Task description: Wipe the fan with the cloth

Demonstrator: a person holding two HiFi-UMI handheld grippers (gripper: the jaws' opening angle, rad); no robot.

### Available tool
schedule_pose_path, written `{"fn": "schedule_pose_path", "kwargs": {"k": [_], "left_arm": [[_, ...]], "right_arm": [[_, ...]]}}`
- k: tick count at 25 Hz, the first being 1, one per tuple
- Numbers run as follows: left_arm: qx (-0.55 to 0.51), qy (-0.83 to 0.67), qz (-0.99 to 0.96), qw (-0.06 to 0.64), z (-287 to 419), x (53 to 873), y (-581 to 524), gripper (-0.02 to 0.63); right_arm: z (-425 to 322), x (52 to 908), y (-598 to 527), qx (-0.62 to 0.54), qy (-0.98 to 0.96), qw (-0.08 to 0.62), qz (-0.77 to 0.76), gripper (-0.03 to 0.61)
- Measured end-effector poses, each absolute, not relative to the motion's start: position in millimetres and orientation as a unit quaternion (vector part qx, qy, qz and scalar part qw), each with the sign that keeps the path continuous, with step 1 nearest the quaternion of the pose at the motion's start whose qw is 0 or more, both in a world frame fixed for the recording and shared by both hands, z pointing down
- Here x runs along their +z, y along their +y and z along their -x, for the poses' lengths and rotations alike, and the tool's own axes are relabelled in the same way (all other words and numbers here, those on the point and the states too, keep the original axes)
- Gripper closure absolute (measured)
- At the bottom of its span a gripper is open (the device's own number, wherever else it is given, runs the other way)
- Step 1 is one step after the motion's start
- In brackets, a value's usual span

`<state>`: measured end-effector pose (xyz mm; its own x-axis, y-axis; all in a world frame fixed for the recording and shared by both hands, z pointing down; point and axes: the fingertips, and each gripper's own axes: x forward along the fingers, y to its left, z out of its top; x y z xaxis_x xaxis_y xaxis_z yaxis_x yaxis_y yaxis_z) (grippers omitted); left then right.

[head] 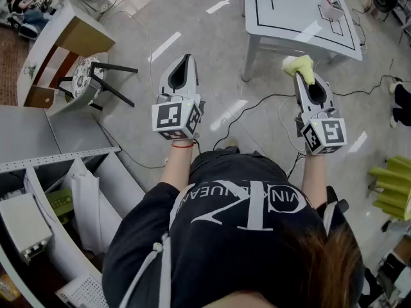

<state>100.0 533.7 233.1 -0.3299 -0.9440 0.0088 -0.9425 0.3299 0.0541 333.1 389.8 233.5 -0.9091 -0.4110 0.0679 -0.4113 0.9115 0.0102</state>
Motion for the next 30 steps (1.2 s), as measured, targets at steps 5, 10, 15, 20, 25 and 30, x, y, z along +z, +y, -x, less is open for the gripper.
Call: {"fn": "schedule_pose_path", "kwargs": {"k": [5,10,15,20,25,30], "left_arm": [[-0.022,-0.812,-0.583,0.026,-96,244,540,0.603],[-0.004,-0.798,-0.601,0.036,-101,257,545,0.603],[-0.010,-0.804,-0.594,0.043,-85,258,551,0.603],[-0.005,-0.802,-0.594,0.054,-75,272,547,0.603],[0.001,-0.802,-0.595,0.058,-45,275,519,0.603],[0.003,-0.787,-0.613,0.071,-21,285,458,0.603]], "right_arm": [[-330,237,398,-0.008,-0.977,0.038,-0.207,0.489],[-334,243,403,0.000,-0.974,0.038,-0.223,0.489],[-323,240,403,0.002,-0.976,0.034,-0.214,0.489],[-306,250,394,0.006,-0.977,0.037,-0.208,0.489],[-280,260,365,0.019,-0.976,0.038,-0.212,0.489],[-259,268,322,0.026,-0.973,0.043,-0.226,0.489]]}}
